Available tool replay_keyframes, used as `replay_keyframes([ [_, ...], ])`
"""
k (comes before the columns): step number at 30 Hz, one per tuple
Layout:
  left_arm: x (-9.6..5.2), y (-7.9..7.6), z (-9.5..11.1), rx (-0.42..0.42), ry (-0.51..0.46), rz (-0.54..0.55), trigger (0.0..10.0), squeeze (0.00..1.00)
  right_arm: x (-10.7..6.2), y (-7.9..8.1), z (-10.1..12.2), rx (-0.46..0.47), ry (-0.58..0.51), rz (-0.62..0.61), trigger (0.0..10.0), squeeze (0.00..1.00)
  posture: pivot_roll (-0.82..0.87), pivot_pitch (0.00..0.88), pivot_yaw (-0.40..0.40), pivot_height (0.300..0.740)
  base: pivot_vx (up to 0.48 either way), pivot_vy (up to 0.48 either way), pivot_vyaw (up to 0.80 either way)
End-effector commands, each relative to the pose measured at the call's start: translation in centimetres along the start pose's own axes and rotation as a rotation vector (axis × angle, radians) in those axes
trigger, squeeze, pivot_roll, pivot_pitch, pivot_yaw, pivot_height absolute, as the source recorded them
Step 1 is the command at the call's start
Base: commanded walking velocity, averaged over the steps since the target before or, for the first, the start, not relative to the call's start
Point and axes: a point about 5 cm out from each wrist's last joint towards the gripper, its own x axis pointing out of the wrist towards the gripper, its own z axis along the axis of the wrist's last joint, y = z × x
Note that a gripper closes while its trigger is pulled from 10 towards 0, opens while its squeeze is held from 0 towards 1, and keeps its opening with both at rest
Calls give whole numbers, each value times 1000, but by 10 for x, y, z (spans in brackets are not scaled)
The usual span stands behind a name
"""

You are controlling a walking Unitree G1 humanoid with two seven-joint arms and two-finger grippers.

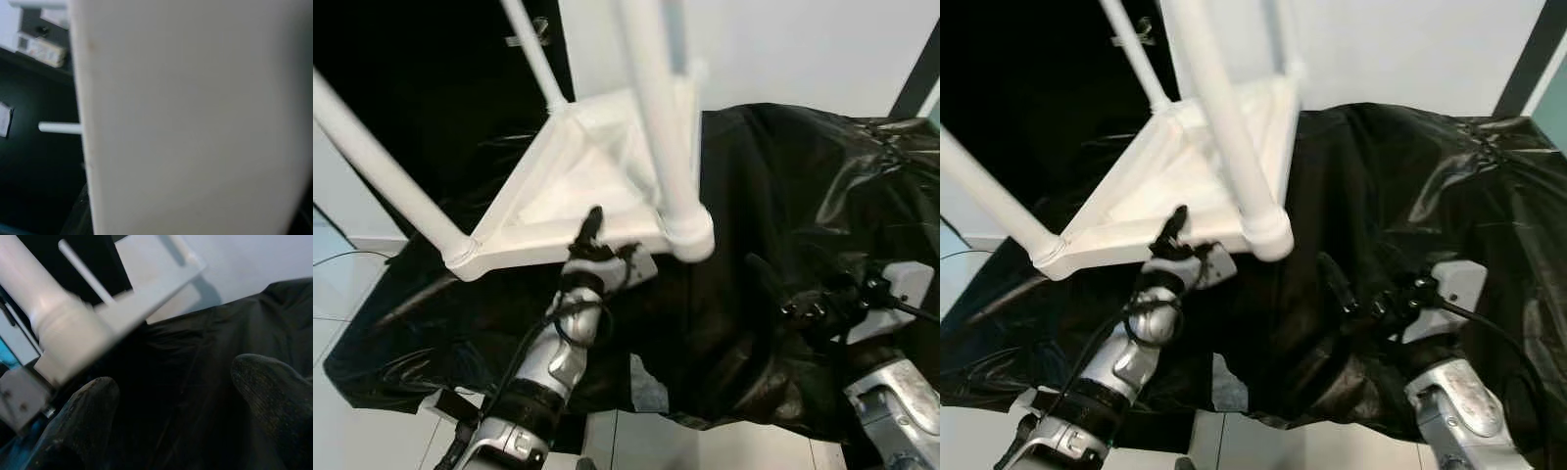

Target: Building children table

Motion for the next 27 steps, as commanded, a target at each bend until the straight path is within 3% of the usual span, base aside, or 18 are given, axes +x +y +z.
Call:
replay_keyframes([
  [1,16,51,24,-65,-94,267,10000,0,-6,-9,3,14,-7,1,10000,0,-106,17,93,740,0,0,0],
  [5,20,62,34,-134,-129,282,10000,0,-11,-18,4,-4,1,-12,10000,0,-105,14,91,740,0,0,0],
  [6,24,73,48,-282,-193,264,10000,0,-14,-29,2,-50,25,-41,10000,0,-103,16,89,740,0,0,0],
  [7,25,77,53,-344,-221,257,10000,0,-15,-33,1,-67,36,-51,10000,0,-103,16,89,740,0,0,0],
  [12,24,86,64,-432,-272,217,10000,0,-20,-41,-7,-82,93,-45,10000,0,-90,15,80,740,0,0,0],
  [17,20,85,74,-476,-317,164,10000,0,-21,-46,-12,-78,109,-44,10000,0,-85,15,79,740,0,0,0],
  [19,17,80,84,-556,-363,72,10000,0,-21,-49,-14,-84,117,-42,10000,0,-85,14,78,740,0,0,0],
  [20,17,80,84,-556,-363,72,10000,0,-21,-49,-14,-84,117,-42,10000,0,-85,14,78,740,0,0,0],
  [21,16,83,92,-606,-399,35,10000,0,-21,-50,-17,-93,130,-38,10000,0,-83,12,77,740,0,0,0],
  [24,16,88,96,-623,-413,31,10000,0,-20,-51,-19,-95,137,-35,10000,0,-82,12,76,740,0,0,0],
  [27,17,95,102,-693,-428,5,10000,0,-18,-52,-19,-105,139,-31,10000,0,-79,8,75,740,0,0,0],
])
